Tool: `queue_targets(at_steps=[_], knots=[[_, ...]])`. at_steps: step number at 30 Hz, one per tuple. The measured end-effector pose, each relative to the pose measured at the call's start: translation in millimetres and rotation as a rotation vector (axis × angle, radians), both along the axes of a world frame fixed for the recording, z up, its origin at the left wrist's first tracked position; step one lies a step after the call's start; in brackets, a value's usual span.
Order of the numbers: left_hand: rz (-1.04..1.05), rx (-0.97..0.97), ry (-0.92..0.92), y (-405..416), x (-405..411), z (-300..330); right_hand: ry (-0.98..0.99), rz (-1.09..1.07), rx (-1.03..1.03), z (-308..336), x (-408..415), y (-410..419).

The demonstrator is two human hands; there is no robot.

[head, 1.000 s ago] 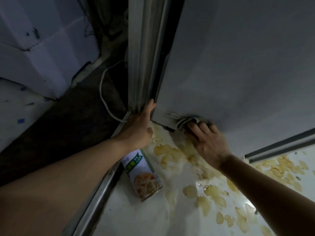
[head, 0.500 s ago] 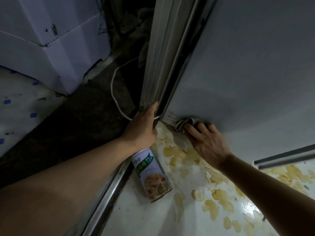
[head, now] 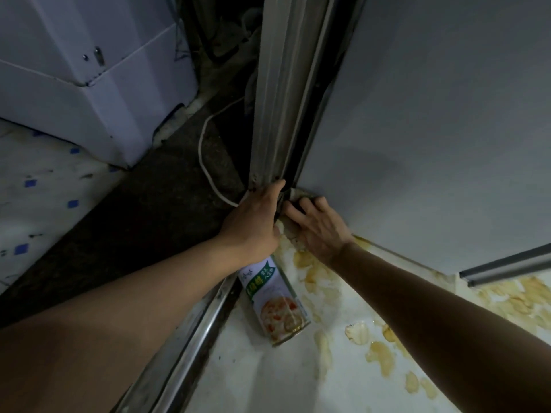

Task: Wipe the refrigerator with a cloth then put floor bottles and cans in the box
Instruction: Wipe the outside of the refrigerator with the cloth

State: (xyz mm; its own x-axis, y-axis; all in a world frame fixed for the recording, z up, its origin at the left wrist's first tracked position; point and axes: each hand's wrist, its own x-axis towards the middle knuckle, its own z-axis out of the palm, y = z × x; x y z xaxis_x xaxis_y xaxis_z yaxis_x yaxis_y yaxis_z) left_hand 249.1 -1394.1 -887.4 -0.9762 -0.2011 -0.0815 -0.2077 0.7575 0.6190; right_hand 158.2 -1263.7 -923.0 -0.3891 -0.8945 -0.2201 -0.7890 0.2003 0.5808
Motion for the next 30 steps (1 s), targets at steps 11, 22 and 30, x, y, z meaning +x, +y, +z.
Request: queue_targets(at_steps=[11, 22, 30], knots=[[-0.021, 0.047, -0.001, 39.5, -15.3, 7.9, -0.03, -0.074, 0.02, -1.0, -8.7, 73.5], [0.037, 0.046, -0.016, 80.9, -29.4, -0.3, -0.044, -0.175, 0.052, 8.0, -8.7, 141.6], [0.068, -0.058, 0.197, 134.9, -20.7, 10.5, -0.051, -0.32, 0.014, 8.0, -8.7, 206.1]])
